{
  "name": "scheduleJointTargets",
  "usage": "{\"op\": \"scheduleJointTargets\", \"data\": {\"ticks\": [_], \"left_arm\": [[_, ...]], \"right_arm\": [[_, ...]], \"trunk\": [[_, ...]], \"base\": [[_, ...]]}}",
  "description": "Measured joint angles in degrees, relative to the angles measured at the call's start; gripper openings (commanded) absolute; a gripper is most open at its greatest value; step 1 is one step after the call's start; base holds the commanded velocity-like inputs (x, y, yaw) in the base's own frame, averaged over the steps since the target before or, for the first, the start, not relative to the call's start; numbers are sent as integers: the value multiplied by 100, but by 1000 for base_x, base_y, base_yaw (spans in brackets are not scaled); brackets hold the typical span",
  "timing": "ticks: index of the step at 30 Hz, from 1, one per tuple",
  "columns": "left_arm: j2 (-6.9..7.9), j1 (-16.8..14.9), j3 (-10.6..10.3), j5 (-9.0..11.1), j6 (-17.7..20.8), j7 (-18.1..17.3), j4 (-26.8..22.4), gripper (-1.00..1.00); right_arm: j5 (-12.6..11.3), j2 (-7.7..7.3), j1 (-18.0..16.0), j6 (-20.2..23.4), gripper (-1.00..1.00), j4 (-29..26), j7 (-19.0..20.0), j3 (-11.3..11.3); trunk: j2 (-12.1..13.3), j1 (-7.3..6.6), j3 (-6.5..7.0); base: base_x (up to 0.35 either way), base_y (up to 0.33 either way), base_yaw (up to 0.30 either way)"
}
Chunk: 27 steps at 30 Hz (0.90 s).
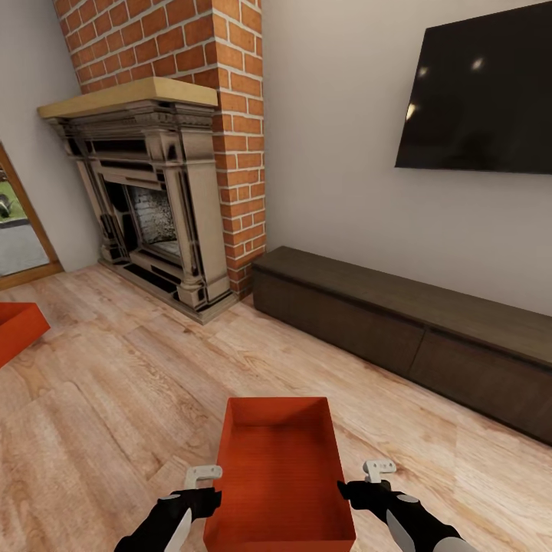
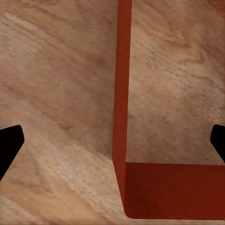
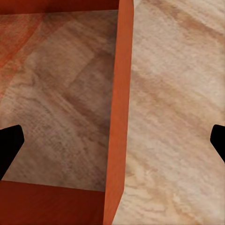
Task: Move the two storage containers from the living room to the garage. In the garage, place one container on the floor and stack the other container on top of it (either order is fine).
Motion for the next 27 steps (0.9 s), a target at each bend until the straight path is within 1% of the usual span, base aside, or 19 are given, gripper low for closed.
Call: {"op": "scheduleJointTargets", "data": {"ticks": [25, 27], "left_arm": [[2, 0, 2, 1, 0, 7, 3, 100], [0, 0, 3, 1, 0, 7, 7, 100]], "right_arm": [[8, 9, 0, 1, 100, 90, 84, 16], [8, 9, 0, 1, 100, 92, 83, 16]], "trunk": [[0, 0, 0], [-79, 43, -35]], "base": [[0, 0, 0], [0, 0, 0]]}}
